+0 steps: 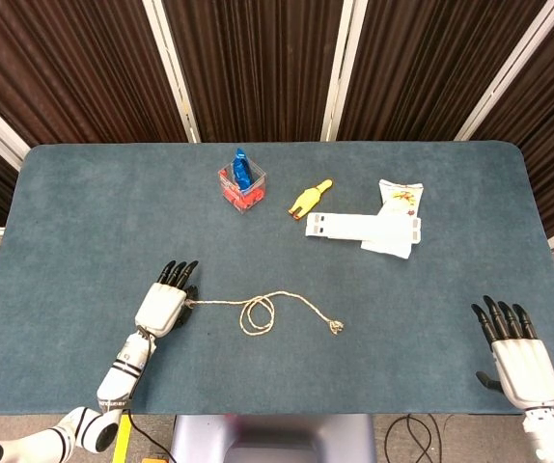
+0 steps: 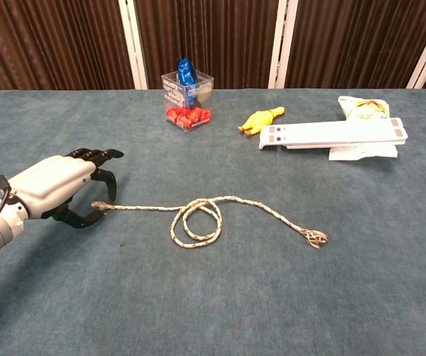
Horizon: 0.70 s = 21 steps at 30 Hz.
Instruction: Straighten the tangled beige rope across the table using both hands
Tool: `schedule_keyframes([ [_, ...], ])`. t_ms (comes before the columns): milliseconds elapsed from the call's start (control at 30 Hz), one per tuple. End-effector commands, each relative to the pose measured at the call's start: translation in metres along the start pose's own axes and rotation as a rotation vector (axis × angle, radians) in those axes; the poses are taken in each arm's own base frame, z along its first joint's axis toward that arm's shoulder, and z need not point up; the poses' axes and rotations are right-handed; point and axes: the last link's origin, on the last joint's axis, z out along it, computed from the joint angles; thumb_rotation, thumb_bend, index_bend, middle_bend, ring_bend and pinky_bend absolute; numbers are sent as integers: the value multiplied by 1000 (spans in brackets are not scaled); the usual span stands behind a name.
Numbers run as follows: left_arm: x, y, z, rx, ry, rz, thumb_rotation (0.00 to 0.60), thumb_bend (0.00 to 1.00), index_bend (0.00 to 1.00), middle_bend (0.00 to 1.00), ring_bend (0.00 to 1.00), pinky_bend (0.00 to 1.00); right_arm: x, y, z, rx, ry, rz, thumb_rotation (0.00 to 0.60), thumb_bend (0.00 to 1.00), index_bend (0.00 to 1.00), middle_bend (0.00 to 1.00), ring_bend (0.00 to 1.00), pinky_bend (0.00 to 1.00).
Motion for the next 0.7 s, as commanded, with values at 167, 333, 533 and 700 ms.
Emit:
schedule_keyframes([
  [167, -6, -3, 3, 16, -14, 6, 600, 400, 504, 16, 0, 17, 0, 3, -1, -10, -1, -1, 600, 181, 0, 0, 0, 0],
  [333, -7, -3, 4, 17, -14, 3, 600, 401, 543, 31, 0, 22, 0, 3, -1, -9, 2, -2, 600, 182, 0, 0, 0, 0],
  [533, -7, -5, 6, 22, -11, 5, 600, 402, 576, 42, 0, 26, -1, 3, 0, -12, -1, -5, 600, 181, 0, 0, 0, 0],
  [700, -8, -6, 7, 26, -11, 10, 600, 402, 592, 47, 0, 27, -1, 3, 0, -11, -2, -6, 600, 182, 0, 0, 0, 0],
])
